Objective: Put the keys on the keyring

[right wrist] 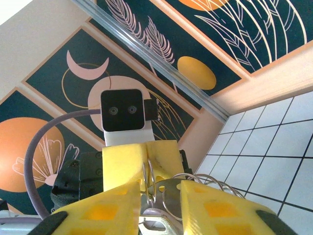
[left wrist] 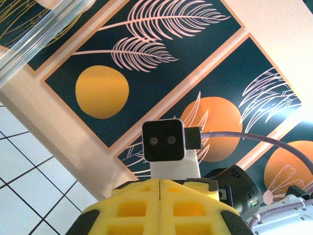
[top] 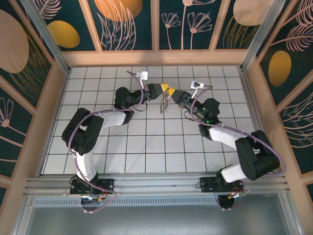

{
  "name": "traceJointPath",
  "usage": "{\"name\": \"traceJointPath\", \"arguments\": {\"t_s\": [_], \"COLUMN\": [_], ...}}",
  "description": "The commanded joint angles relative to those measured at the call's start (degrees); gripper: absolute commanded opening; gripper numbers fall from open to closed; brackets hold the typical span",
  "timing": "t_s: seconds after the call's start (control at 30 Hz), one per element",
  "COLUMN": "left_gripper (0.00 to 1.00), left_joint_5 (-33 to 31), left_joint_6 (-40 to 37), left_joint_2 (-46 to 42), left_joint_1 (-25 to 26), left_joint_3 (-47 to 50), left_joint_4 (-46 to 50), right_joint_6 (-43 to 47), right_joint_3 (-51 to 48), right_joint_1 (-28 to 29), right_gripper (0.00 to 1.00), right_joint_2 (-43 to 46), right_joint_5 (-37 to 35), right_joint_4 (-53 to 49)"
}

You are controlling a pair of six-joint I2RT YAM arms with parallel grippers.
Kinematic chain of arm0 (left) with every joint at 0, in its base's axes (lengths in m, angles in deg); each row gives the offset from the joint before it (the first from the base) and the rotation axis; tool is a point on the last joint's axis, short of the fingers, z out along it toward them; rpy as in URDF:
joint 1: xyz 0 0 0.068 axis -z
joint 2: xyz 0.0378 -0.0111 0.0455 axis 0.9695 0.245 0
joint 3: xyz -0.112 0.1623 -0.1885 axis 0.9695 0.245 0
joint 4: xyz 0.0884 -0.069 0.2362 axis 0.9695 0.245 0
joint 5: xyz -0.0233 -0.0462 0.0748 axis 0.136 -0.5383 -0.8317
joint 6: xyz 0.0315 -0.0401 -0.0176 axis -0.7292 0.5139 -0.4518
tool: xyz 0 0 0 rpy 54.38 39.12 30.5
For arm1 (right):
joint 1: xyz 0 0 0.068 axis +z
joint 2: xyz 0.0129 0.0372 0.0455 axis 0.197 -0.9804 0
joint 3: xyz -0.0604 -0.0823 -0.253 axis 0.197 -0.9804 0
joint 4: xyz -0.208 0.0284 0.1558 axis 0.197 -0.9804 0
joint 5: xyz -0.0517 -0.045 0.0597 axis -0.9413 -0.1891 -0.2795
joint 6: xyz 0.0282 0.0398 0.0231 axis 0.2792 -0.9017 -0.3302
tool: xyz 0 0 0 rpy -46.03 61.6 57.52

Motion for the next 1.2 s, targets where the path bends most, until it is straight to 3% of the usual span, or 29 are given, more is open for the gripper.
{"name": "traceJointPath", "arguments": {"t_s": [0.0,0.37,0.6,0.8,0.97,1.17], "left_gripper": [0.00,0.00,0.00,0.00,0.19,0.27], "left_joint_5": [-0.50,-0.22,-0.42,-2.02,-3.50,-5.16], "left_joint_6": [0.70,0.75,0.91,0.35,-0.76,-7.88], "left_joint_2": [0.33,0.24,0.56,0.50,0.63,-0.09], "left_joint_1": [0.26,0.30,0.42,0.42,0.44,0.44], "left_joint_3": [-0.74,-0.39,-0.48,-0.83,-2.85,-7.57], "left_joint_4": [-4.51,-5.04,-5.30,-3.41,0.14,13.84], "right_joint_6": [0.03,0.56,0.84,1.22,1.84,3.87], "right_joint_3": [2.30,3.67,4.02,3.85,3.67,6.52], "right_joint_1": [0.56,0.60,0.50,-0.58,-2.08,-3.64], "right_gripper": [0.23,0.23,0.00,0.00,0.00,0.00], "right_joint_2": [-0.67,-2.36,-2.93,-2.14,-1.06,0.02], "right_joint_5": [-0.23,-0.24,0.64,0.80,1.12,3.66], "right_joint_4": [3.02,2.23,2.32,0.28,-2.91,-10.42]}}
